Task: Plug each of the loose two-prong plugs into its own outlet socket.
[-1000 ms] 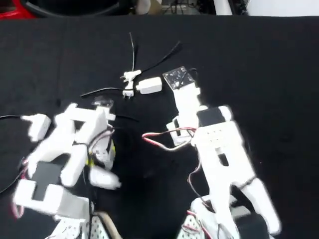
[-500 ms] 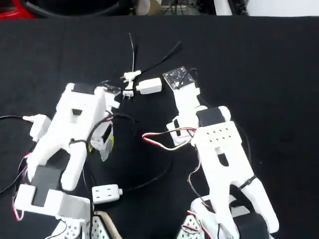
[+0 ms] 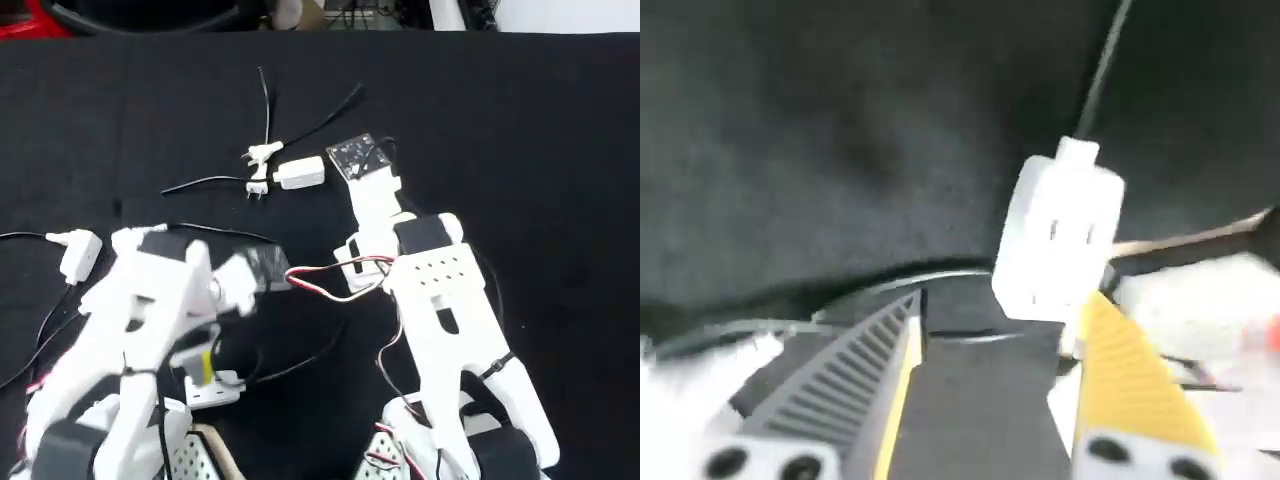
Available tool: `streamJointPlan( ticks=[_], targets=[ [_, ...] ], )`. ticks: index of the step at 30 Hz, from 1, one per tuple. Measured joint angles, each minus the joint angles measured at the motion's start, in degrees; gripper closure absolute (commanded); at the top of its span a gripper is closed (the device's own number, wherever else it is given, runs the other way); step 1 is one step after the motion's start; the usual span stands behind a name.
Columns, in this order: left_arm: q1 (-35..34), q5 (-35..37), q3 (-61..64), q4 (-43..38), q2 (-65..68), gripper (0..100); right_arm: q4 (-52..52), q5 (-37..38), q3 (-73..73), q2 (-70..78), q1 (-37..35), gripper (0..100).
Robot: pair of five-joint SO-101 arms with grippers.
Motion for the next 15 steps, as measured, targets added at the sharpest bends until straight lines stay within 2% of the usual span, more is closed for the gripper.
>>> streamJointPlan(
  ticks=[4,9,15],
  targets=[
    [0.00,-5.54,4.31,-1.14,-2.11,75,0.00,0.00,0.00,0.00,0.00,93.9],
    [2.02,-5.54,7.91,-5.80,-1.32,75,0.00,0.00,0.18,0.00,0.00,93.9],
    [5.19,6.86,10.55,-17.14,4.84,75,0.00,0.00,0.53,0.00,0.00,93.9]
  ],
)
